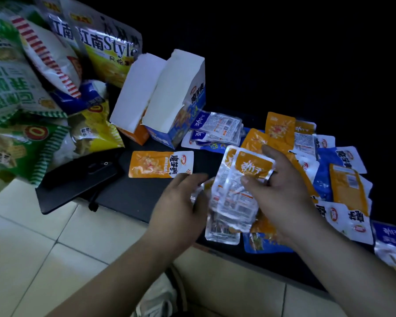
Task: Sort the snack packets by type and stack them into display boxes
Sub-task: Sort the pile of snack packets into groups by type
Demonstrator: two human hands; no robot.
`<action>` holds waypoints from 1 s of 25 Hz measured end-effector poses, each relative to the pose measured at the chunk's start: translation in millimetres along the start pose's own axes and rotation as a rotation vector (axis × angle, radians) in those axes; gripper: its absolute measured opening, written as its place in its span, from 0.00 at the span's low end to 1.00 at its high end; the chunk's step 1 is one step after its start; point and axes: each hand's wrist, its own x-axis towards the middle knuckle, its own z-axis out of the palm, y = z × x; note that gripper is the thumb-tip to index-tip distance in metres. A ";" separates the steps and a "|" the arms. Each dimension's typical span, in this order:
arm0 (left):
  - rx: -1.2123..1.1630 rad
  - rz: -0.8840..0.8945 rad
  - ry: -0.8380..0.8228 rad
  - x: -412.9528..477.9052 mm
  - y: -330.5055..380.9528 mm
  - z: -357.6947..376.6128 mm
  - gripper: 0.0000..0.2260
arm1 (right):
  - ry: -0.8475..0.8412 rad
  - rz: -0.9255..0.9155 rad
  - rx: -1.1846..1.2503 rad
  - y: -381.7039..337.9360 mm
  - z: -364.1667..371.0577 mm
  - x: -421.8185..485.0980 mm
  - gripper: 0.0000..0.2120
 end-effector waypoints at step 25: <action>-0.165 0.172 0.016 -5.0 63.5 48.5 0.17 | -0.091 -0.068 0.165 9.3 -40.8 -40.9 0.31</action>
